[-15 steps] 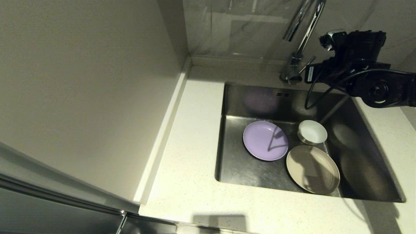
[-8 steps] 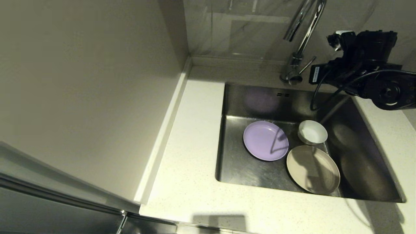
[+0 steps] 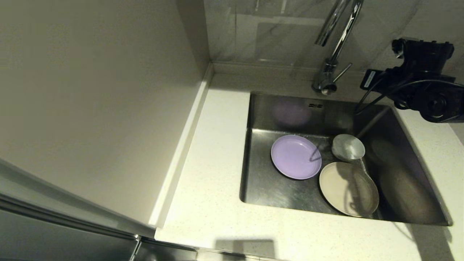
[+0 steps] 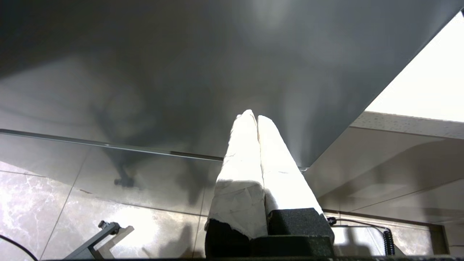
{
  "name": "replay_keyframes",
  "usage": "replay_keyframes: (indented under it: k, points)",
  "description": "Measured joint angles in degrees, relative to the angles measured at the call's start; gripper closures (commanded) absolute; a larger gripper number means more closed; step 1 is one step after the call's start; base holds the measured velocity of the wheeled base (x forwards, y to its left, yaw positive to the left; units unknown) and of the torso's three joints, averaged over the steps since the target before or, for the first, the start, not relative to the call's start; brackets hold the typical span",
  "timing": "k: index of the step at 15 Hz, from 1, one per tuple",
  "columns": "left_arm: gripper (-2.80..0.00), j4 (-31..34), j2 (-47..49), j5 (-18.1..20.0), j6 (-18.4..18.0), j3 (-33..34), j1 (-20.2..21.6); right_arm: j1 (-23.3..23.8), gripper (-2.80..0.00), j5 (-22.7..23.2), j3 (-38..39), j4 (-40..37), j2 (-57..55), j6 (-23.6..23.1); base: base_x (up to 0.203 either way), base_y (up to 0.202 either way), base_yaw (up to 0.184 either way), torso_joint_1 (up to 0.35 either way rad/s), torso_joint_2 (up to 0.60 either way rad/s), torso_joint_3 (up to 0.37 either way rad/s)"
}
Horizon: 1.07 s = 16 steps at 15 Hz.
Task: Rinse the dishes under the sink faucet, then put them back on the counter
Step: Turn on the faucet
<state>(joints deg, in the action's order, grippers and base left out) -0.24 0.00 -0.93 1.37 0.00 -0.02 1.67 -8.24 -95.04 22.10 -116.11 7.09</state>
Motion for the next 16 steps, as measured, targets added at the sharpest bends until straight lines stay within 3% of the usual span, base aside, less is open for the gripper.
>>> replay_keyframes:
  k: [3, 7, 9, 16]
  points:
    - [0.0, 0.0, 0.0, 0.0, 0.0, 0.0, 0.02, 0.69, 0.0, 2.79, -1.91, 0.0, -2.01, 6.97, 0.0, 0.0, 0.0, 0.0, 0.0, 0.0]
    - [0.0, 0.0, 0.0, -0.01, 0.0, 0.0, 0.02, 0.97, 0.0, 11.64, -3.66, -0.57, -3.2, 21.97, 0.0, 0.0, 0.0, 0.0, 0.0, 0.0]
    - [0.0, 0.02, 0.0, -0.01, 0.0, 0.0, 0.02, 1.6, 0.0, 13.97, -4.81, -0.61, -3.65, 26.69, 0.0, 0.0, 0.0, 0.0, 0.0, 0.0]
    - [0.0, 0.02, 0.0, 0.0, 0.0, 0.0, 0.02, 2.62, 0.0, 13.58, -7.07, 0.15, -5.15, 27.22, 0.0, 0.0, 0.0, 0.0, 0.0, 0.0]
